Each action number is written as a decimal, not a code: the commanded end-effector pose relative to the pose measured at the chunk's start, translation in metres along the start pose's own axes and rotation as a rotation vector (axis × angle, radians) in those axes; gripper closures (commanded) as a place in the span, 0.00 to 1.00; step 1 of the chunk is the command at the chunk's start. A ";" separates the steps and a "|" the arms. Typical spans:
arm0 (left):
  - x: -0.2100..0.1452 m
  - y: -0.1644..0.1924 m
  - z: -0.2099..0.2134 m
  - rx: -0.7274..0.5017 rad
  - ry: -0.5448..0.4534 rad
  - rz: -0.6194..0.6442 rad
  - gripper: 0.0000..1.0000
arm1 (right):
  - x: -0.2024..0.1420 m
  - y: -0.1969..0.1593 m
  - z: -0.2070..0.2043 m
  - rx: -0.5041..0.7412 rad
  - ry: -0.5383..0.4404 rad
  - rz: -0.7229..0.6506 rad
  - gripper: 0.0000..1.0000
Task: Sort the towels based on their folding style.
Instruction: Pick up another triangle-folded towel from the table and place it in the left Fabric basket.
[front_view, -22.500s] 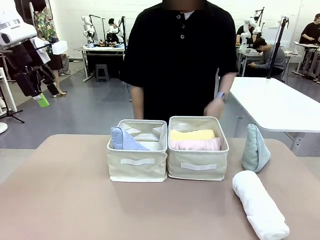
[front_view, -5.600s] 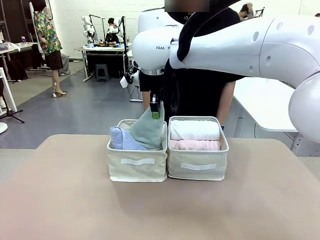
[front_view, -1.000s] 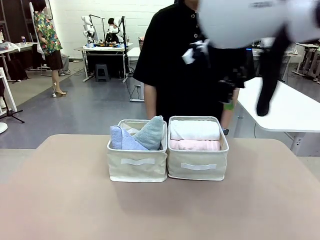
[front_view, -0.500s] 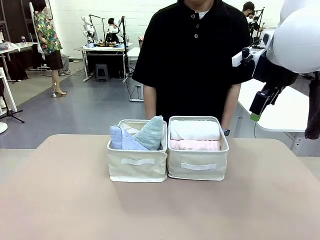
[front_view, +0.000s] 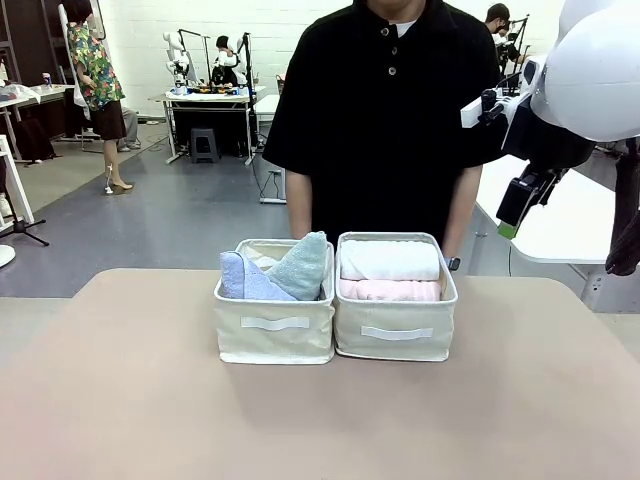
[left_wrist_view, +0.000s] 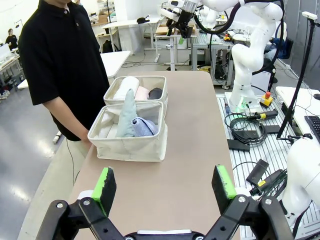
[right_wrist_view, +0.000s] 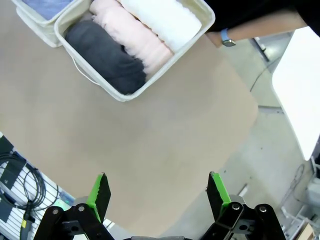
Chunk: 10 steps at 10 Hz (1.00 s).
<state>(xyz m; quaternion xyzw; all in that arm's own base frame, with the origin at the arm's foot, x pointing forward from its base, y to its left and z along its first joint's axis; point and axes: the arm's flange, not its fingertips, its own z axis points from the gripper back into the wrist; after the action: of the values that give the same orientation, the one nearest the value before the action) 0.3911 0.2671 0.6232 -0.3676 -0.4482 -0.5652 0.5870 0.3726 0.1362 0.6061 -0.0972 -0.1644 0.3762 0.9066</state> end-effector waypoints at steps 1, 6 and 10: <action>0.001 -0.003 -0.001 0.000 -0.004 -0.008 0.00 | -0.002 -0.002 -0.002 -0.009 0.016 0.008 0.00; 0.001 -0.003 -0.001 0.000 -0.004 -0.008 0.00 | -0.101 -0.090 0.053 0.424 -0.323 0.312 0.00; 0.001 -0.003 -0.001 0.000 -0.004 -0.008 0.00 | -0.204 -0.186 0.060 0.543 -0.743 0.253 0.00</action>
<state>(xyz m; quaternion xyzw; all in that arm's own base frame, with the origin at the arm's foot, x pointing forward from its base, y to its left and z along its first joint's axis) 0.3910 0.2673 0.6230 -0.3676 -0.4483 -0.5649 0.5872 0.3143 -0.1278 0.6775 0.2146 -0.3629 0.5492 0.7215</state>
